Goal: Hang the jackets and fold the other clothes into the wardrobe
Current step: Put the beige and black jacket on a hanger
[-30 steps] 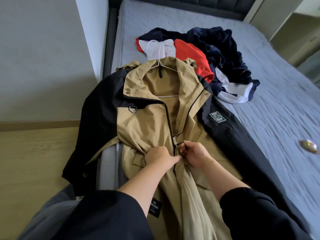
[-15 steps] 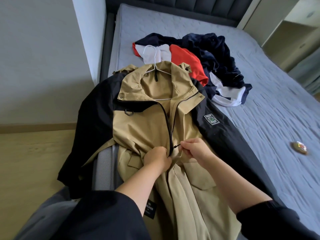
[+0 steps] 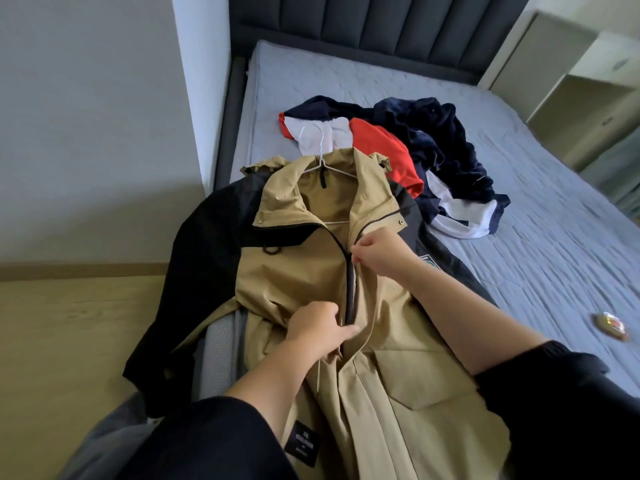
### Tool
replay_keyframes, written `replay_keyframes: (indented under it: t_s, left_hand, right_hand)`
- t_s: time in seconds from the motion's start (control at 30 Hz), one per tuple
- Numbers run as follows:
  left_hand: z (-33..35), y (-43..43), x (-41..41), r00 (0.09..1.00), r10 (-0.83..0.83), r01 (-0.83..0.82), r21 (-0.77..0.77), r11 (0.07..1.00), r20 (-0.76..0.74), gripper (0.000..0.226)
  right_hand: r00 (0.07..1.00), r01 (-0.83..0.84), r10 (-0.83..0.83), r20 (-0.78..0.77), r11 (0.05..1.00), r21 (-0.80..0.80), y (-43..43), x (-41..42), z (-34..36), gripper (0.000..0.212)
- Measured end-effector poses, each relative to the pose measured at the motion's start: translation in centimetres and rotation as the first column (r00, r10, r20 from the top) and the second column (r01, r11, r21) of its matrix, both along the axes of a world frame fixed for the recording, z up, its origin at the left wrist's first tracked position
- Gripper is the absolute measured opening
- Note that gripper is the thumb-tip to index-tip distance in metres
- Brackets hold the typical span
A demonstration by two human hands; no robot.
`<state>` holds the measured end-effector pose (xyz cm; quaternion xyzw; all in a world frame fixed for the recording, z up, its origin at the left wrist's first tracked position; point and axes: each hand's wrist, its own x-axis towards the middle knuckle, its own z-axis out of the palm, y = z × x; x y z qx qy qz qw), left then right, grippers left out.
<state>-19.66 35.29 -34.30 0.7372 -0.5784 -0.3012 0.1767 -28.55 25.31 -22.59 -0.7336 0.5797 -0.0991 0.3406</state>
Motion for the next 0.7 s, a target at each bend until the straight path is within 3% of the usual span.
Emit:
replay_keyframes:
  t_s: [0.13,0.37,0.47,0.63,0.7]
  left_hand:
    - [3.5,-2.4,0.8,0.939,0.276,-0.315,-0.194,0.929,-0.203,0.042]
    - [4.9,-2.9,1.9,0.937,0.263,-0.313,-0.224,0.923,-0.229,0.031]
    - [4.7,-2.8,2.2,0.959,0.222,-0.257,-0.209,0.943,-0.178,0.033]
    - [3.7,-2.1,2.6,0.982,0.155,-0.175,-0.202,0.964,-0.11,0.025]
    - [3.3,-1.9,2.7,0.987,0.13,-0.145,-0.192,0.971,-0.092,0.019]
  right_hand:
    - [0.993,-0.117,0.116,-0.032,0.991,-0.07,0.2,-0.2,2.2,0.033]
    - [0.967,-0.25,0.25,-0.048,0.968,0.005,1.6,0.7,3.5,0.037]
    - [0.993,-0.116,0.116,0.017,0.993,0.0,0.9,0.7,3.1,0.037]
    - [0.975,0.107,-0.14,0.17,0.976,0.189,0.2,1.3,1.6,0.028]
    - [0.958,0.177,-0.215,0.19,0.964,0.197,-0.5,1.7,1.7,0.021]
